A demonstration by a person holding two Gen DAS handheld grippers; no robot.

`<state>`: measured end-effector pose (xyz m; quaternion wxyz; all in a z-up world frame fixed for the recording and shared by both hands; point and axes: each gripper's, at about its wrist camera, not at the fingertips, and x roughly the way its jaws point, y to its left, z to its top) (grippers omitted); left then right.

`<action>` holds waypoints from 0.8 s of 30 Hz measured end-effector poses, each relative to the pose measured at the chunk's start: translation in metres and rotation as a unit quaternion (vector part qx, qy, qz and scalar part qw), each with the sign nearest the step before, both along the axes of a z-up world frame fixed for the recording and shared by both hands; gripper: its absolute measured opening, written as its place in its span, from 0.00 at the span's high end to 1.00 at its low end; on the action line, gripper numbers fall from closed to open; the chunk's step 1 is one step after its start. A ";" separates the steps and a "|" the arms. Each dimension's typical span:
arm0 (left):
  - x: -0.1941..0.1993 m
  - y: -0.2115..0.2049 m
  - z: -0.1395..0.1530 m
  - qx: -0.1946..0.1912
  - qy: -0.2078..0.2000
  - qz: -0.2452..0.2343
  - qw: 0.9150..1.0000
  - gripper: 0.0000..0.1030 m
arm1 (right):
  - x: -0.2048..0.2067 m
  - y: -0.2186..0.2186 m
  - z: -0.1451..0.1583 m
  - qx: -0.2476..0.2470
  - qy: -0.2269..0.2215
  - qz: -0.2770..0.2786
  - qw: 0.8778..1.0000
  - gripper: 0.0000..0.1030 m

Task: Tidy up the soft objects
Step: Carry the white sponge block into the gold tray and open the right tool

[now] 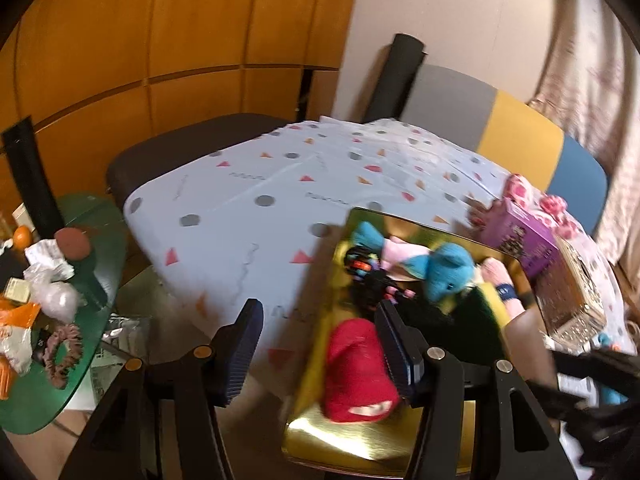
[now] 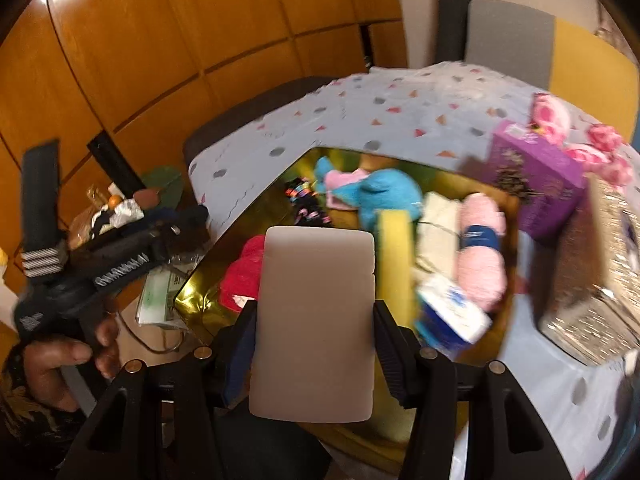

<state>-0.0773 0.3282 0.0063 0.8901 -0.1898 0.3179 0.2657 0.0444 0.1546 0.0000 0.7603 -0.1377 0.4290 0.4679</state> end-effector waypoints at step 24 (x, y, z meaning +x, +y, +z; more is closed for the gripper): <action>0.002 -0.011 -0.005 0.003 0.004 -0.021 1.000 0.38 | -0.009 0.001 -0.025 -0.016 0.000 0.018 1.000 0.28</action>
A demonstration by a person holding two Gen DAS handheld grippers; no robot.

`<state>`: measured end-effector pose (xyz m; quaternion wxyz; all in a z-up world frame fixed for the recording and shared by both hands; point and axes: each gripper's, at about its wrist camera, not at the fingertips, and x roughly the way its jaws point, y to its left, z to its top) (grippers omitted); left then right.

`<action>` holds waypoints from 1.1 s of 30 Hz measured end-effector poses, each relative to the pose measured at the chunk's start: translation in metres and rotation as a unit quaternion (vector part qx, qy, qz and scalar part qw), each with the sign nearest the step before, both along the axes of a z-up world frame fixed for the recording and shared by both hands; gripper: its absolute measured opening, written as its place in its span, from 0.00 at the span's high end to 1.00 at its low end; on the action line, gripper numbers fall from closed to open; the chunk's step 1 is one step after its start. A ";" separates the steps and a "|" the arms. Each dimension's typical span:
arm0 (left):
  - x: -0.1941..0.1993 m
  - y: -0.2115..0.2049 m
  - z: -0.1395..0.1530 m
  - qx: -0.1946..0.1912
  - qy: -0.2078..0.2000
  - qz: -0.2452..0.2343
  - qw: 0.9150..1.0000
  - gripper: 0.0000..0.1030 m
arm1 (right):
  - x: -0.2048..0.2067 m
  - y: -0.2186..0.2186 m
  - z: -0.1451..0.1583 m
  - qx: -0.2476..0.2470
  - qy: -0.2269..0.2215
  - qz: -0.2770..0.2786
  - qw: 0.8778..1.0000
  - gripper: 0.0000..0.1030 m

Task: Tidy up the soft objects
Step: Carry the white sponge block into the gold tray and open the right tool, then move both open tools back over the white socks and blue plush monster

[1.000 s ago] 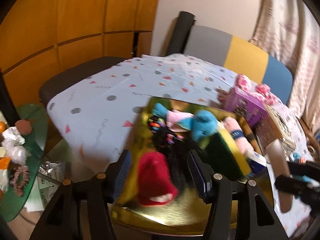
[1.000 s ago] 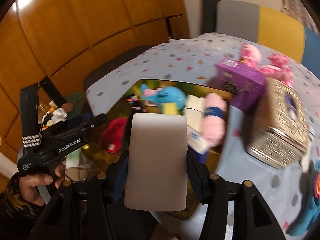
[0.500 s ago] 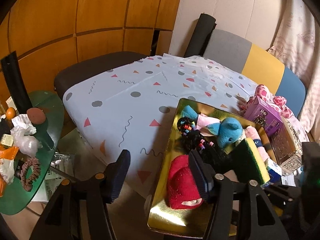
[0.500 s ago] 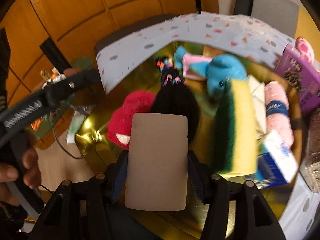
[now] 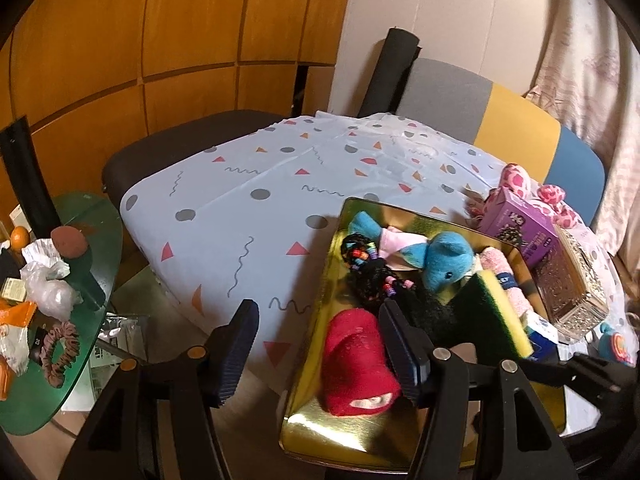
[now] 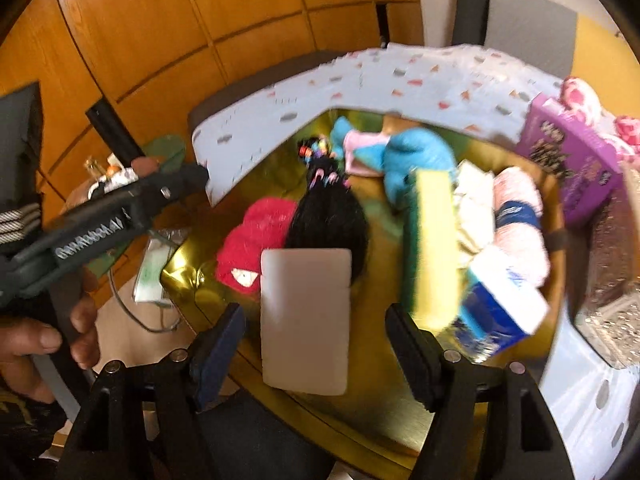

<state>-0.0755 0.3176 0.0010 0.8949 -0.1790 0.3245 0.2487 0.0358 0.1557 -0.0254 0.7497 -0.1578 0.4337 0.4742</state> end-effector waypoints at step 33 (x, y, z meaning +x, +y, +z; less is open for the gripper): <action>0.058 -0.165 0.021 0.062 0.017 -0.242 0.968 0.38 | 0.081 -0.256 0.044 0.002 -0.082 -0.297 0.951 0.28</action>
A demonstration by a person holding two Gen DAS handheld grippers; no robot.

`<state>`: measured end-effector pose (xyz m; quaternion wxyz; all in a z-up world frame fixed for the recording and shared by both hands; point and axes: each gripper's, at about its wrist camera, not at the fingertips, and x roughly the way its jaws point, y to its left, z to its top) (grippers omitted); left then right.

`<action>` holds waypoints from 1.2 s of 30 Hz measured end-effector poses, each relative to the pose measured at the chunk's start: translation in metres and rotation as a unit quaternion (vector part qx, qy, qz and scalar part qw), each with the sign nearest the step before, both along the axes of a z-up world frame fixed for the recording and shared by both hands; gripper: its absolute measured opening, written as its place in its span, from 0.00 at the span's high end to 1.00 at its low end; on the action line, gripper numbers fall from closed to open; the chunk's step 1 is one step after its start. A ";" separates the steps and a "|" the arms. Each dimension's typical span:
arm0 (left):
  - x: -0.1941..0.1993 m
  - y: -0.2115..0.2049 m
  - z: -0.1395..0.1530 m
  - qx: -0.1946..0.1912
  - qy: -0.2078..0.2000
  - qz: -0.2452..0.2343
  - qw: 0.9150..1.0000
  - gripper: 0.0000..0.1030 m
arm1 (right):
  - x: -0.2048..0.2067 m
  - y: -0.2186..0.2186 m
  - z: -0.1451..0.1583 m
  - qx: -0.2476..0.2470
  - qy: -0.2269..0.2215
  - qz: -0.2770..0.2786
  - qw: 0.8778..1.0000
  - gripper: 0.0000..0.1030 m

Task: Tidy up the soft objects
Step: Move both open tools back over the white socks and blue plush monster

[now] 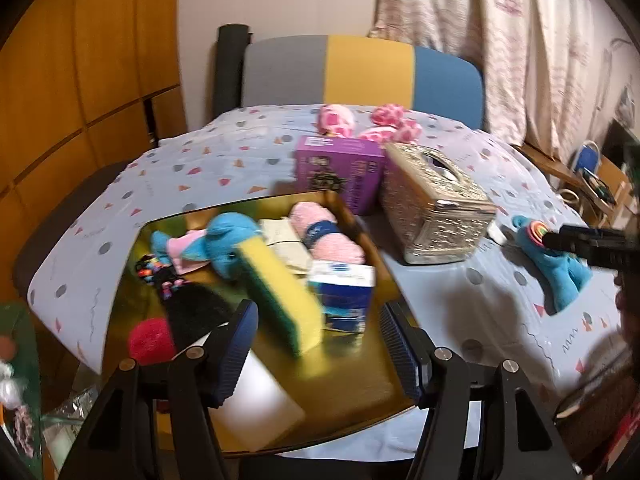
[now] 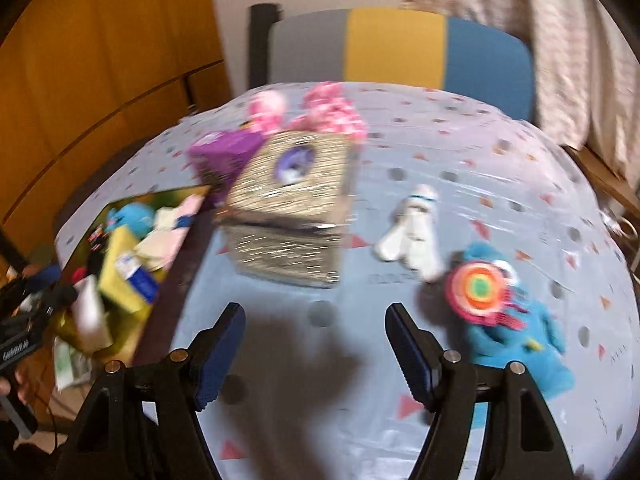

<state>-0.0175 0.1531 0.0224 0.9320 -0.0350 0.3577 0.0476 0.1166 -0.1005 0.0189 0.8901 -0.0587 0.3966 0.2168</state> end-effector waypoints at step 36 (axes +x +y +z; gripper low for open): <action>0.279 -0.262 0.013 -0.003 0.079 -0.177 0.981 0.38 | 0.049 -0.229 -0.026 0.230 0.035 -0.353 0.906 0.28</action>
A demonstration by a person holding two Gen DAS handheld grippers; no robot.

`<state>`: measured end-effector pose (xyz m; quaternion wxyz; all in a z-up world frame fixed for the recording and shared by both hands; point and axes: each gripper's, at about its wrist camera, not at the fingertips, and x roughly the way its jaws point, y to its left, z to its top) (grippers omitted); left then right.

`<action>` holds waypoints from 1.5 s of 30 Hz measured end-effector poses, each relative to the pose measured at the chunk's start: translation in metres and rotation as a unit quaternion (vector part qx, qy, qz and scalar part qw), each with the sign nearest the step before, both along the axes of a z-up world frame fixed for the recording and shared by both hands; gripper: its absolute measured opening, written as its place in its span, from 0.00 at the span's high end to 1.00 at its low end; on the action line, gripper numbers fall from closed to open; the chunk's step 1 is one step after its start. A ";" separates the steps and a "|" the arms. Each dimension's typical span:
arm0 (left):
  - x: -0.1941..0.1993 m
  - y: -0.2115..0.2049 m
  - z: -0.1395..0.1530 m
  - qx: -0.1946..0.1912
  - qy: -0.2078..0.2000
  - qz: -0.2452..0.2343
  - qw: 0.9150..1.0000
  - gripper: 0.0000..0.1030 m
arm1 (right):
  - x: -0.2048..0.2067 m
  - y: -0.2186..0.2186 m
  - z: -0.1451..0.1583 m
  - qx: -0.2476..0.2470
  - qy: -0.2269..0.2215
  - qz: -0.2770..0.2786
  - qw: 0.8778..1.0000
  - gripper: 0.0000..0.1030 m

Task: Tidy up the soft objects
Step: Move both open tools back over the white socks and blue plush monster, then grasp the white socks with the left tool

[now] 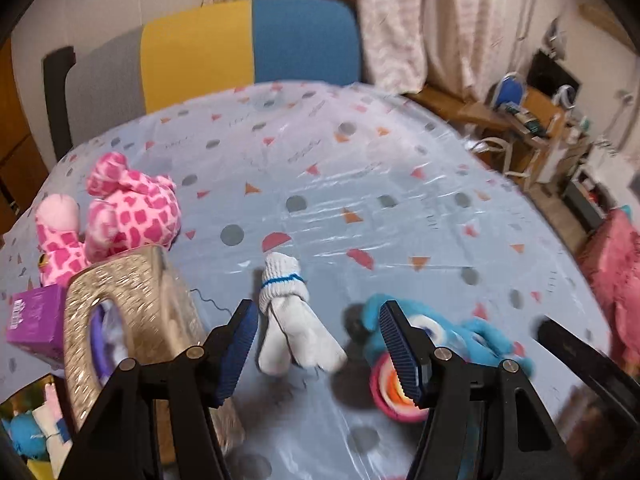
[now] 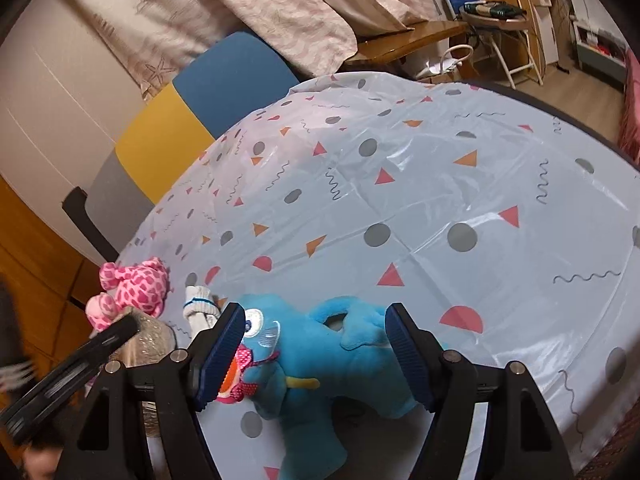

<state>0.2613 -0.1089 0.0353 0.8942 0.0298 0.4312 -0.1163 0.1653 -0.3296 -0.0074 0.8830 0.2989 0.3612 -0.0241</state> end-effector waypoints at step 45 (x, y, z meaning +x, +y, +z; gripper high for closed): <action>-0.202 0.073 -0.085 0.005 0.024 -0.052 0.998 0.68 | 0.027 0.041 -0.039 0.032 0.107 0.117 0.987 0.25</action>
